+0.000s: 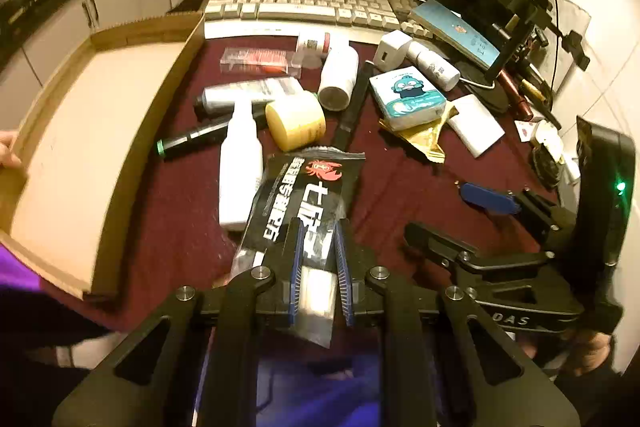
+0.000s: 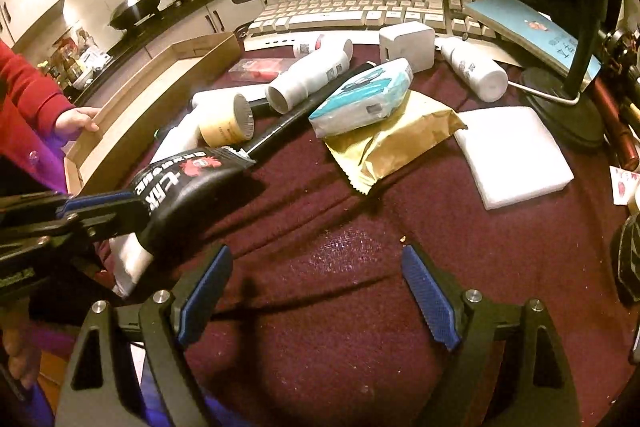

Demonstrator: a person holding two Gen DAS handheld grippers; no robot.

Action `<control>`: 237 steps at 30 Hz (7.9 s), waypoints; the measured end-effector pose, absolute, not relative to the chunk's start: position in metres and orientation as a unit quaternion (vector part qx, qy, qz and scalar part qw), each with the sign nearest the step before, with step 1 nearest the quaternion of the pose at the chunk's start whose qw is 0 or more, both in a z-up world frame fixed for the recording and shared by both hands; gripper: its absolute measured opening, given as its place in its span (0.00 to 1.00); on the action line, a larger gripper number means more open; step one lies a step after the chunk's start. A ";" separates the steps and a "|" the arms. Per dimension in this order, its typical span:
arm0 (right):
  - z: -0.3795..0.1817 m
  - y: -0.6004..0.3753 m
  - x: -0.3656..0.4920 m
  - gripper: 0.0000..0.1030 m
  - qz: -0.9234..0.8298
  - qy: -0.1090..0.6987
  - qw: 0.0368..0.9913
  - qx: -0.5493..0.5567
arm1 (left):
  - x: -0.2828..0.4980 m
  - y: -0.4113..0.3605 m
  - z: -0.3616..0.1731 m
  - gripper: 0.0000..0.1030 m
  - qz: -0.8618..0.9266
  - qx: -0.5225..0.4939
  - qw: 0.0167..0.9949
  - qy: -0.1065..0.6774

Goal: Organize objects
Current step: 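Close the left gripper on the black snack bag and lift it, then grasp the blue cartoon tissue pack with the right gripper, then carry the snack bag with the left gripper while the right carries the tissue pack to the tray, then open the left gripper over the tray while the right gripper releases the tissue pack, then grasp the white spray bottle with the left gripper while the right grasps a black pen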

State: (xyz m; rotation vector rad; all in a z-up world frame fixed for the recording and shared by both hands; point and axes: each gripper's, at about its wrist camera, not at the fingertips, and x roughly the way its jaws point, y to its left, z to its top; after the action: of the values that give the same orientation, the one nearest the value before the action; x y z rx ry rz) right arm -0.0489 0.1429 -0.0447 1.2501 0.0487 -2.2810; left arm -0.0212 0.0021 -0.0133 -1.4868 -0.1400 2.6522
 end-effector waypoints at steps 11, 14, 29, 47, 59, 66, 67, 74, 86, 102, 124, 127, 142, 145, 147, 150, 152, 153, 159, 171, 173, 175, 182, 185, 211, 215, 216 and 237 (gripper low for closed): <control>-0.046 0.136 -0.051 0.85 -0.845 0.027 0.271 0.460 | -0.007 -0.012 -0.011 0.50 0.888 -0.456 0.025 -0.049; -0.046 0.134 -0.051 0.85 -0.846 0.031 0.270 0.459 | -0.010 -0.013 -0.025 0.68 0.863 -0.500 0.040 -0.067; -0.046 0.130 -0.052 0.85 -0.846 0.037 0.266 0.460 | -0.017 0.010 -0.027 0.56 0.874 -0.480 0.074 -0.009; -0.043 0.140 -0.053 0.84 -0.837 0.004 0.278 0.471 | -0.008 -0.010 -0.031 0.29 0.868 -0.478 0.095 -0.093; -0.004 0.153 -0.066 0.70 -0.874 -0.033 0.256 0.411 | 0.012 -0.025 -0.023 0.29 0.883 -0.433 0.113 -0.141; -0.001 0.126 -0.120 0.55 -0.882 0.020 0.184 0.433 | 0.014 -0.047 -0.015 0.29 0.885 -0.401 0.158 -0.177; -0.005 0.123 -0.127 0.47 -0.879 0.027 0.175 0.443 | 0.013 -0.052 -0.014 0.29 0.883 -0.398 0.169 -0.184; -0.016 0.106 -0.145 0.17 -0.871 0.051 0.118 0.474 | 0.003 -0.073 -0.017 0.29 0.859 -0.416 0.216 -0.205; 0.009 0.124 -0.086 0.06 -0.901 -0.030 0.159 0.402 | 0.019 -0.052 -0.007 0.29 0.866 -0.401 0.242 -0.175; 0.032 0.085 -0.046 0.06 -0.857 -0.085 0.382 0.336 | 0.053 -0.080 0.033 0.29 0.918 -0.347 0.052 -0.184; -0.004 -0.078 -0.087 0.06 -0.815 -0.028 0.423 0.396 | 0.008 -0.192 -0.014 0.29 0.893 -0.404 -0.072 -0.184; -0.014 -0.089 -0.082 0.06 -0.812 -0.001 0.418 0.407 | 0.007 -0.190 -0.015 0.29 0.891 -0.412 -0.070 -0.177; -0.019 -0.061 -0.064 0.05 -0.821 0.043 0.391 0.414 | -0.005 -0.173 -0.013 0.29 0.885 -0.431 -0.051 -0.168; -0.018 -0.061 -0.065 0.05 -0.818 0.033 0.395 0.416 | -0.007 -0.181 -0.018 0.30 0.878 -0.441 -0.047 -0.183; -0.019 -0.057 -0.067 0.06 -0.815 0.018 0.399 0.420 | -0.007 -0.183 -0.019 0.35 0.877 -0.440 -0.046 -0.188; -0.017 -0.052 -0.066 0.06 -0.809 0.005 0.411 0.421 | -0.010 -0.183 -0.021 0.39 0.875 -0.444 -0.058 -0.184; -0.016 -0.045 -0.062 0.07 -0.804 -0.008 0.421 0.421 | -0.013 -0.182 -0.023 0.39 0.874 -0.449 -0.078 -0.170; -0.014 -0.042 -0.061 0.07 -0.802 -0.014 0.423 0.421 | -0.014 -0.183 -0.024 0.39 0.872 -0.453 -0.094 -0.160; -0.009 -0.024 -0.047 0.07 -0.798 -0.022 0.434 0.418 | -0.009 -0.193 -0.016 0.40 0.873 -0.443 -0.121 -0.166; -0.007 0.004 -0.031 0.09 -0.799 -0.032 0.441 0.408 | 0.042 -0.168 0.018 0.51 0.895 -0.379 -0.178 -0.152; -0.013 0.017 -0.035 0.24 -0.796 -0.053 0.434 0.420 | 0.044 -0.143 0.020 0.51 0.906 -0.378 -0.135 -0.135; -0.016 0.032 -0.036 0.59 -0.799 -0.064 0.421 0.425 | 0.041 -0.116 0.020 0.51 0.911 -0.383 -0.085 -0.123; -0.010 0.090 -0.030 0.59 -0.837 -0.064 0.366 0.402 | 0.018 -0.056 0.011 0.51 0.912 -0.394 0.017 -0.112; -0.013 0.104 -0.041 0.59 -0.844 -0.063 0.341 0.409 | 0.009 -0.048 0.002 0.51 0.903 -0.414 0.016 -0.110; -0.047 0.108 -0.108 0.13 -0.863 0.033 0.197 0.464 | -0.009 -0.032 -0.013 0.51 0.891 -0.446 0.006 -0.090; -0.046 0.123 -0.080 0.13 -0.859 0.019 0.215 0.465 | -0.025 -0.027 -0.022 0.51 0.885 -0.460 -0.005 -0.073; -0.045 0.127 -0.071 0.13 -0.857 0.018 0.223 0.465 | -0.028 -0.026 -0.024 0.51 0.883 -0.464 -0.006 -0.068; -0.045 0.125 -0.060 0.14 -0.856 0.014 0.250 0.453 | -0.024 -0.018 -0.046 0.28 0.876 -0.477 0.006 -0.064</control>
State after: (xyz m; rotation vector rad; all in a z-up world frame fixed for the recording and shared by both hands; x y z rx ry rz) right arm -0.0596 0.1246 -0.0446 1.2335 0.0393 -2.3298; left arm -0.0235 -0.0178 -0.0456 -1.4935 -0.1991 2.7426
